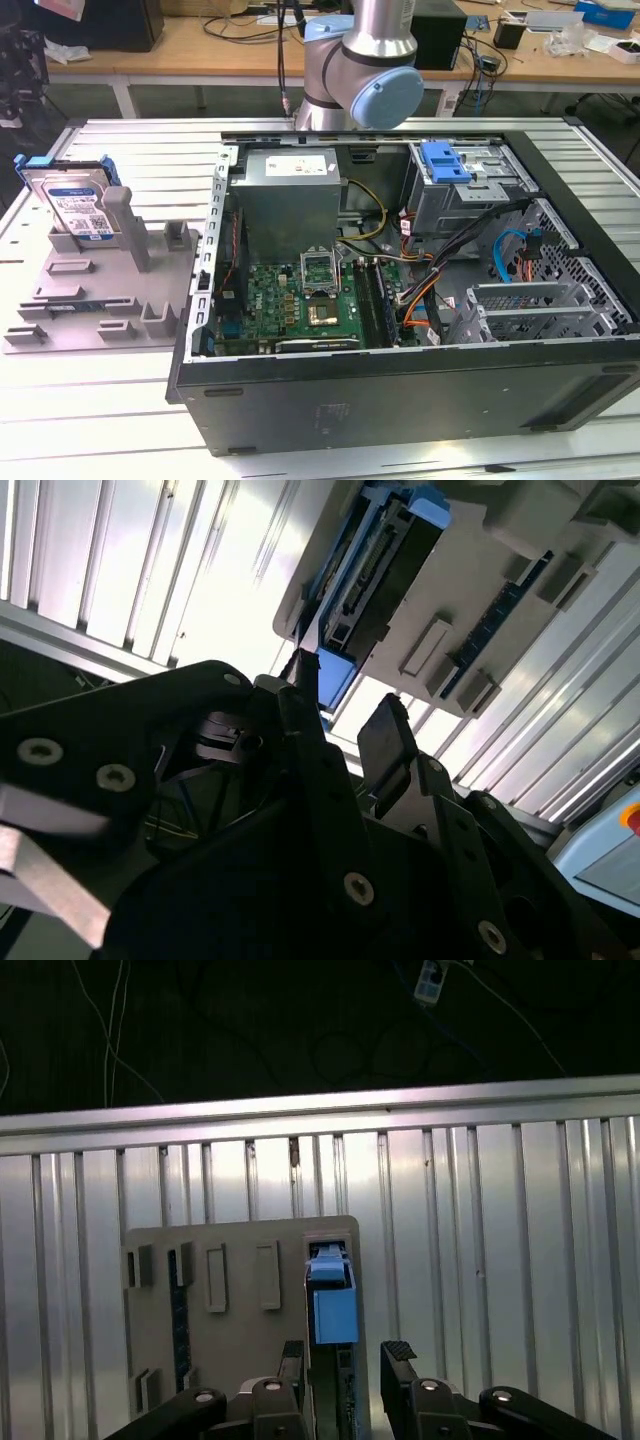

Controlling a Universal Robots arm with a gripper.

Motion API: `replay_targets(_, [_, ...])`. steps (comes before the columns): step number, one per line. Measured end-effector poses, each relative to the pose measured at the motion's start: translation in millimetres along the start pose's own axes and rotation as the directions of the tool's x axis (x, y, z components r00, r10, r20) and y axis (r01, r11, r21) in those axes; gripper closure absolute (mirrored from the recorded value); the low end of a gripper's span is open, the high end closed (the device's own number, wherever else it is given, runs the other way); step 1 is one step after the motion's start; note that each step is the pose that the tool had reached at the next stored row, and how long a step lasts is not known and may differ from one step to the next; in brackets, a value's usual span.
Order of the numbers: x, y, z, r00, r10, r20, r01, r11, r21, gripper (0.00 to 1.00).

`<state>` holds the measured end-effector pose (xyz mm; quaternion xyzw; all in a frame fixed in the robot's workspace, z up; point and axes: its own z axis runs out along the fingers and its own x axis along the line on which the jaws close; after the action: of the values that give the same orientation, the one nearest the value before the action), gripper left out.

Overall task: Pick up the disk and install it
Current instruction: 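Pick up the disk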

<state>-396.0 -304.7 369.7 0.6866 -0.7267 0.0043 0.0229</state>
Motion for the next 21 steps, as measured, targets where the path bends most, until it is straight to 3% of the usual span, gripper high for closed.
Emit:
replay_targets(12, [0.0,0.8,1.2,1.0000,-0.002,-0.0001,0.002,1.0000,0.0015,0.56])
replay_targets(21, [-0.1,3.1,6.4,1.0000,-0.002,0.0000,0.002,1.0000,0.0017,0.56])
